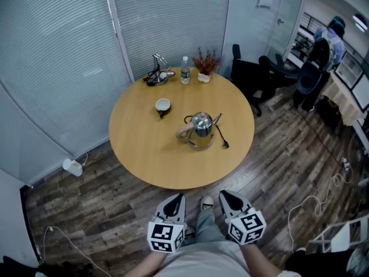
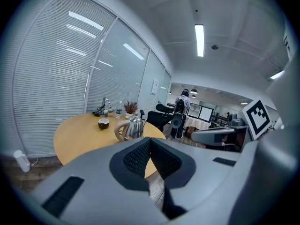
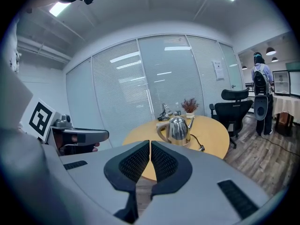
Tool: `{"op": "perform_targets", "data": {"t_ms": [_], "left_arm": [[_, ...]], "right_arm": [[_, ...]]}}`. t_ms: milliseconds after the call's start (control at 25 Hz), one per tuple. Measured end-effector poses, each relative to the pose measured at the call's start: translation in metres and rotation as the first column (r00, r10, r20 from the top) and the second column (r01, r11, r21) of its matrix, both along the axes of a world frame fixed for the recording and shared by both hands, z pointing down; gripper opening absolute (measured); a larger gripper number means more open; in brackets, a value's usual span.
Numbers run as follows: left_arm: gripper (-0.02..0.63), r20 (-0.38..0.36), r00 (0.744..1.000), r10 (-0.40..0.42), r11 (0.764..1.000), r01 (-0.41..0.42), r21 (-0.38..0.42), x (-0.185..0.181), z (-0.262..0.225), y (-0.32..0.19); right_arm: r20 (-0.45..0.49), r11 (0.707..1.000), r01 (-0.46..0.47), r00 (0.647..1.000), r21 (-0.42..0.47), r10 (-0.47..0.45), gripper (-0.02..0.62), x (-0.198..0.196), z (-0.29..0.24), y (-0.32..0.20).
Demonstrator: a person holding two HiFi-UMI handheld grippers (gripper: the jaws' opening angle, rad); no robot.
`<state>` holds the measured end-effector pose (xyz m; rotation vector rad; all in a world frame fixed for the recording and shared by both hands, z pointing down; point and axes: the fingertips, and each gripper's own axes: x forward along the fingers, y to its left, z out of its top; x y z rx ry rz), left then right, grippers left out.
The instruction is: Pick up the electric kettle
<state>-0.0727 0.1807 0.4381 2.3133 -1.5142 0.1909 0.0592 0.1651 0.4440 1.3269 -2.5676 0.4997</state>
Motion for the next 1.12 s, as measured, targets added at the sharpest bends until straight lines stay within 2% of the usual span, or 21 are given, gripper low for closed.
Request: {"op": "perform_targets", "data": {"t_ms": [360, 600, 720, 920, 1120], "left_arm": [[0.003, 0.008, 0.999, -0.050, 0.999, 0.050, -0.009, -0.005, 0.003, -0.065], [0.003, 0.020, 0.996, -0.087, 0.996, 0.087, 0.017, -0.002, -0.007, -0.116], [0.003, 0.046, 0.992, -0.117, 0.992, 0.115, 0.046, -0.002, -0.014, -0.138], [0.003, 0.018, 0.989, -0.150, 0.989, 0.150, 0.008, 0.000, -0.009, -0.174], [0.003, 0.035, 0.980, -0.196, 0.980, 0.195, 0.024, 0.004, -0.013, -0.202]], "right_arm": [[0.014, 0.999, 0.033, 0.999, 0.014, -0.033, 0.035, -0.001, -0.001, -0.069], [0.019, 0.998, 0.048, 0.999, 0.046, -0.049, 0.035, 0.006, -0.016, -0.129], [0.015, 0.996, 0.074, 0.997, 0.057, -0.075, 0.035, 0.006, -0.020, -0.154], [0.027, 0.991, 0.119, 0.992, 0.057, -0.120, 0.035, 0.003, -0.022, -0.197], [0.037, 0.985, 0.159, 0.986, 0.061, -0.161, 0.035, 0.007, -0.024, -0.228]]}}
